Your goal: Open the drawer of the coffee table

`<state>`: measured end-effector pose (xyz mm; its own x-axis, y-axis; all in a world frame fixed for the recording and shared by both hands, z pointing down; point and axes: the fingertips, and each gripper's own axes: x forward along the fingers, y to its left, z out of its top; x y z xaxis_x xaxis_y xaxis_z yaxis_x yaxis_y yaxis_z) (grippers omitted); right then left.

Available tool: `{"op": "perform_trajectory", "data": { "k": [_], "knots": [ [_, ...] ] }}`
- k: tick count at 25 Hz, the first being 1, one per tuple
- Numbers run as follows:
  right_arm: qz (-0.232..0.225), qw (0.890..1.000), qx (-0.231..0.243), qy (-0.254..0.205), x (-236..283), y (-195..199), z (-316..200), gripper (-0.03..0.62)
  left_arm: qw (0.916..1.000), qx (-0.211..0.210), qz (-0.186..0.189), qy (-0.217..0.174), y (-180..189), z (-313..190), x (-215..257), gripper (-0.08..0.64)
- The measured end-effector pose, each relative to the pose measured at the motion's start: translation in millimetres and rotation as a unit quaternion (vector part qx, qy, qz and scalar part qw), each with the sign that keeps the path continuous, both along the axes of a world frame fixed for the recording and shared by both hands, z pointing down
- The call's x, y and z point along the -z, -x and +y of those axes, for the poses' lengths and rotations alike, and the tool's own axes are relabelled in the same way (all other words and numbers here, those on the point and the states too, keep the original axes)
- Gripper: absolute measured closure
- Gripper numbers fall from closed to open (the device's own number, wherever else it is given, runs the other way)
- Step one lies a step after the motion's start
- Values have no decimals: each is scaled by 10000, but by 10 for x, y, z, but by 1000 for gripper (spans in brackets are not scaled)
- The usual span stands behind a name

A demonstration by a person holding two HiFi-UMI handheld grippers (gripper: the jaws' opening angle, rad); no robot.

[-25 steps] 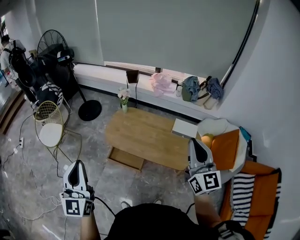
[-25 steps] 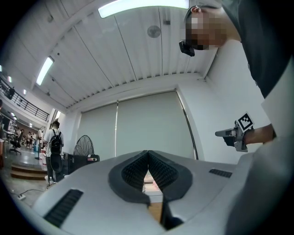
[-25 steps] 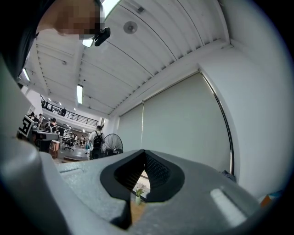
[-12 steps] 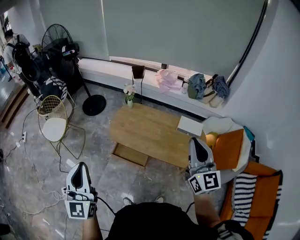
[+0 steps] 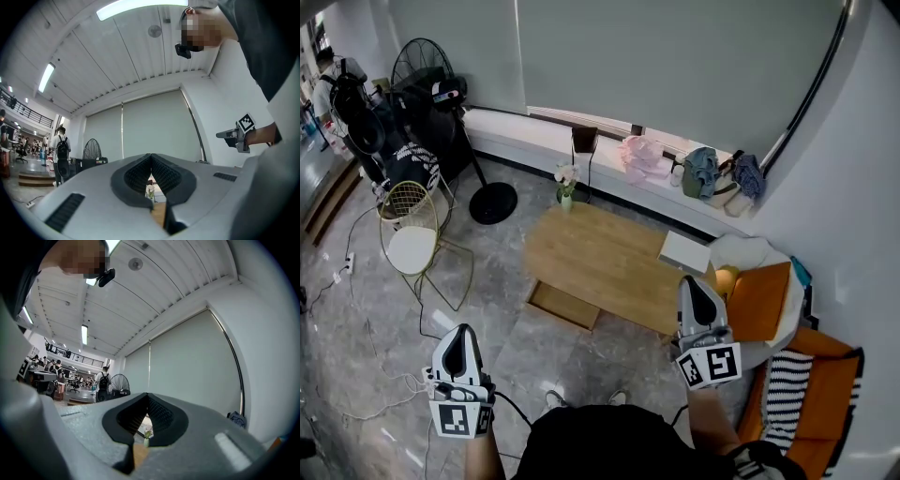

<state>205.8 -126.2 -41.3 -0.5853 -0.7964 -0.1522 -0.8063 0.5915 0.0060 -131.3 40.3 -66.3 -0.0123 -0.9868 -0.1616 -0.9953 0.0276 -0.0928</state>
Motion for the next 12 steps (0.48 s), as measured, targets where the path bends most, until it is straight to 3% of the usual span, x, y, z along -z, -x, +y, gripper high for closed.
{"op": "perform_trajectory", "data": {
  "k": [12],
  "knots": [
    [65, 9999, 67, -42, 14, 78, -15, 588, 10000, 36, 52, 38, 45, -7, -56, 552]
  ]
}}
